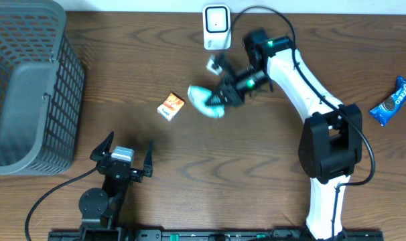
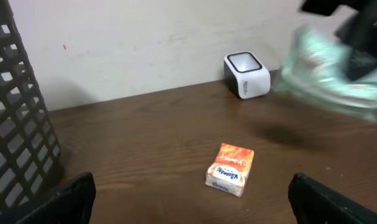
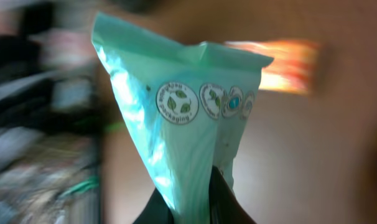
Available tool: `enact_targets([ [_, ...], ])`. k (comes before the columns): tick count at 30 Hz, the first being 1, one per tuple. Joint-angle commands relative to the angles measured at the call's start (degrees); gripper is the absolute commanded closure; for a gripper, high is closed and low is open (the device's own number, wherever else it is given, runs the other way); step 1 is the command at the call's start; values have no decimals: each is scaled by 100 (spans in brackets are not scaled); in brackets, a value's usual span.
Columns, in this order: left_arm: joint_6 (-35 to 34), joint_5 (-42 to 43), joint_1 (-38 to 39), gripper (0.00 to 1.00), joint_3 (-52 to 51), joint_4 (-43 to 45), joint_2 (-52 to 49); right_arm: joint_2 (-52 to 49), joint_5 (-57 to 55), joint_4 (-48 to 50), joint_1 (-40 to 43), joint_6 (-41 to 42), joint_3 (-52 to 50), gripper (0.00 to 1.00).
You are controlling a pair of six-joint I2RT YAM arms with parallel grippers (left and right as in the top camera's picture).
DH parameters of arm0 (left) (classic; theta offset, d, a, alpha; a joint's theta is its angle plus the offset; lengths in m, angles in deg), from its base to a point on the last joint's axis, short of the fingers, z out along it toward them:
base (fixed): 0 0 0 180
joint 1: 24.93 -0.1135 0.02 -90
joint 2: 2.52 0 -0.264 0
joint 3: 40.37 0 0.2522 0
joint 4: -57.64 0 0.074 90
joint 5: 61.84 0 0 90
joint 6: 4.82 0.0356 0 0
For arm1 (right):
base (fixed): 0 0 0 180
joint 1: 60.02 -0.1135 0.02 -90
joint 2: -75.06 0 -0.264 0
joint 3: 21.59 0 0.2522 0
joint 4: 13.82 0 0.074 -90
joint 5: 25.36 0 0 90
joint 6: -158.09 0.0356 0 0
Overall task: Scan the item barcode
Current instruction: 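Lift the tissue pack up to the white scanner, then hold the tissue pack in front of the scanner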
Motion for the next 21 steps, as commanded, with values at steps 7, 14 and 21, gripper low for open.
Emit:
enact_targets([
  [7, -26, 133, 2, 2, -70, -229, 20, 59, -4771, 1598, -157, 3202, 782, 99],
  [14, -26, 133, 2, 2, -70, -229, 20, -57, -5521, 2684, -177, 3110, 802, 99],
  [21, -26, 133, 2, 2, -70, -229, 20, -393, -6251, 3526, -350, 2922, 1034, 99],
])
